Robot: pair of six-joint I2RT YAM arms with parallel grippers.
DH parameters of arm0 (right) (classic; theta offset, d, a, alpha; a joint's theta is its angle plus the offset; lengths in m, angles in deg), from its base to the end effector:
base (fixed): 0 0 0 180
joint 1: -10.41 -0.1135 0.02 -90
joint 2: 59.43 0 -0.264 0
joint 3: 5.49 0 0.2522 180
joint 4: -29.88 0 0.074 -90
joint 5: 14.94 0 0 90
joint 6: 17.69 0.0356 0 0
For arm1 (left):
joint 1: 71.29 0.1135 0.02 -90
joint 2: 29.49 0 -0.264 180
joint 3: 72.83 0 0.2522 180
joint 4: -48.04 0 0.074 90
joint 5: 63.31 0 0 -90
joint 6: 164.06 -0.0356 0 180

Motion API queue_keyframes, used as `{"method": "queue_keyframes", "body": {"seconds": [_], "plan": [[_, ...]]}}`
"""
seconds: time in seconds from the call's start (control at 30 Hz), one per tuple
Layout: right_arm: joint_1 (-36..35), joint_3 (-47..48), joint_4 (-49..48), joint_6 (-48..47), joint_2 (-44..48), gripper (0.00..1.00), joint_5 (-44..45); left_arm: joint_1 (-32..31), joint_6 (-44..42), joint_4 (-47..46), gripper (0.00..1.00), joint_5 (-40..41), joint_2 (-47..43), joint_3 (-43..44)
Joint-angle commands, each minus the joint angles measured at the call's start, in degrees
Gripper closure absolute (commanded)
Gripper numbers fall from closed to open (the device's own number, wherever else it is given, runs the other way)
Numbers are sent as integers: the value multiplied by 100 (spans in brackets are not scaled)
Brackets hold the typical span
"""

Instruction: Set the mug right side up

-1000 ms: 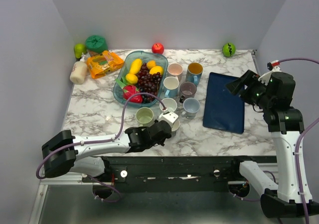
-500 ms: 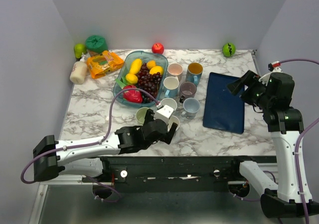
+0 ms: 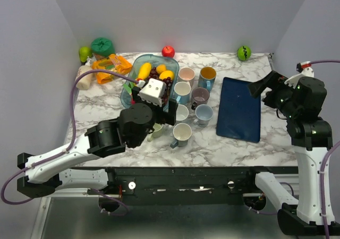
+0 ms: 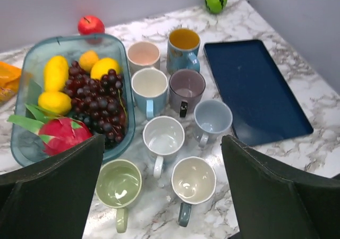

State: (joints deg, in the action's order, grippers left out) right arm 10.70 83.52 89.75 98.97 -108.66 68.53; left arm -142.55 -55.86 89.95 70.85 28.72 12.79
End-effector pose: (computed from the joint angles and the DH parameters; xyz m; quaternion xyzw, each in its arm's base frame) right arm 0.1442 0.0033 0.4372 0.1589 0.8033 0.1759 0.5463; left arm 0.0881 -0.1825 0.4291 0.1214 0.7583 -0.1881 0.6122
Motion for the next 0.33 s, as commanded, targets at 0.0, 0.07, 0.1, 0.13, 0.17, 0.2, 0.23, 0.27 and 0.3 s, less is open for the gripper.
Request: {"method": "queue_keyframes", "body": {"seconds": [0.0,0.07,0.1,0.13,0.17,0.2,0.23,0.27,0.3], "plan": [[-21,307,-14,-196,168,3,257,-19,-597,280,1,461,-240,372],[-21,324,-32,-161,177,3,266,-10,-720,271,1,602,-311,434],[-12,324,-32,-152,195,3,266,-10,-773,306,1,655,-320,487],[-21,324,-40,-143,195,3,266,-19,-817,323,1,699,-346,513],[-12,316,-40,-126,203,2,274,-19,-905,332,1,725,-355,522],[-12,307,-40,-117,195,2,274,-10,-940,332,1,725,-372,531],[-21,289,-49,-108,203,2,274,-10,-975,332,1,734,-398,523],[-21,281,-49,-82,212,1,257,-19,-993,306,1,760,-416,514],[-12,272,-58,-81,212,0,257,-19,-1002,280,1,804,-425,505]]}}
